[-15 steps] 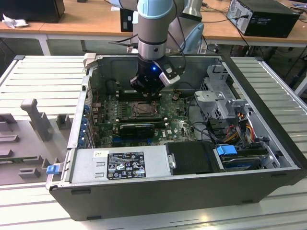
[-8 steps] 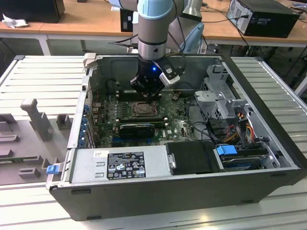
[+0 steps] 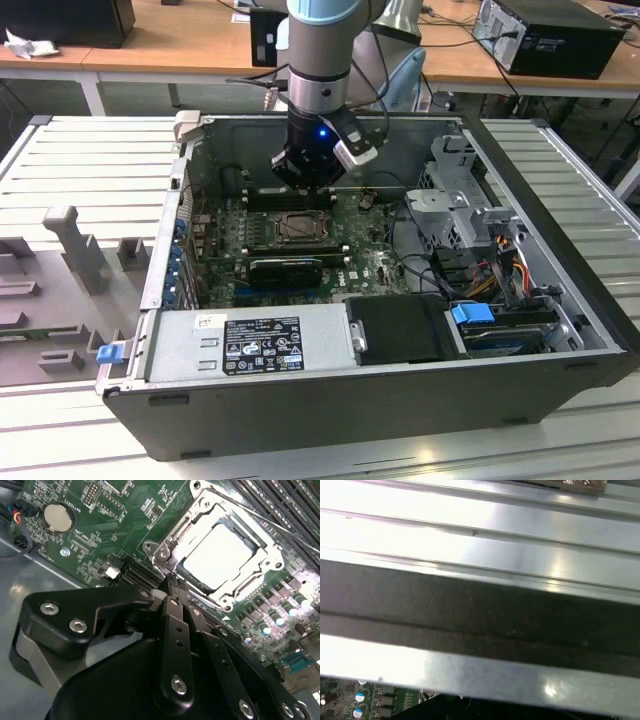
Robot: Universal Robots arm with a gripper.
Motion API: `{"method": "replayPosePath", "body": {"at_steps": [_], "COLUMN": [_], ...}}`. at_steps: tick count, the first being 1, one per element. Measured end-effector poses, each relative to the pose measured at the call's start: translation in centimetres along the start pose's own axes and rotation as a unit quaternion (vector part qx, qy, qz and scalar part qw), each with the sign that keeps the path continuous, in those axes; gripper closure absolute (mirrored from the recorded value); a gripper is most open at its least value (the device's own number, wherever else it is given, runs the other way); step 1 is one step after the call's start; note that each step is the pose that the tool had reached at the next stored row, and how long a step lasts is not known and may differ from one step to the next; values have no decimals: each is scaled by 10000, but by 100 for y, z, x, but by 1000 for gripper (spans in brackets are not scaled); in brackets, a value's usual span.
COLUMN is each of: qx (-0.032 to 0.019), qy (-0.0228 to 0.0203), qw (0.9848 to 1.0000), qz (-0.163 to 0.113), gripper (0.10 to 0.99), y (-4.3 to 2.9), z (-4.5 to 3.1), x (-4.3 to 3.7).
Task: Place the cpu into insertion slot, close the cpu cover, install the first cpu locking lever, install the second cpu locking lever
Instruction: 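Install the first cpu locking lever, then install the second cpu locking lever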
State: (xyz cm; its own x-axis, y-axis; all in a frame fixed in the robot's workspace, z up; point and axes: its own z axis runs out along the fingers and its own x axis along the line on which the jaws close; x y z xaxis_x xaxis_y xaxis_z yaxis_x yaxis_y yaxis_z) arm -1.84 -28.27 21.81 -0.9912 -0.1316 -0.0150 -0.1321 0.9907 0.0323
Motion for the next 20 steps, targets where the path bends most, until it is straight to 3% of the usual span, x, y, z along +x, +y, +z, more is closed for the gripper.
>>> {"method": "replayPosePath", "body": {"at_steps": [14,20], "qx": [1,0], "qy": [1,0], "qw": [10000,10000], "qz": [1,1], "gripper": [980,980], "y": [-51,-123], "z": [-2,-4], "x": [8,16]}}
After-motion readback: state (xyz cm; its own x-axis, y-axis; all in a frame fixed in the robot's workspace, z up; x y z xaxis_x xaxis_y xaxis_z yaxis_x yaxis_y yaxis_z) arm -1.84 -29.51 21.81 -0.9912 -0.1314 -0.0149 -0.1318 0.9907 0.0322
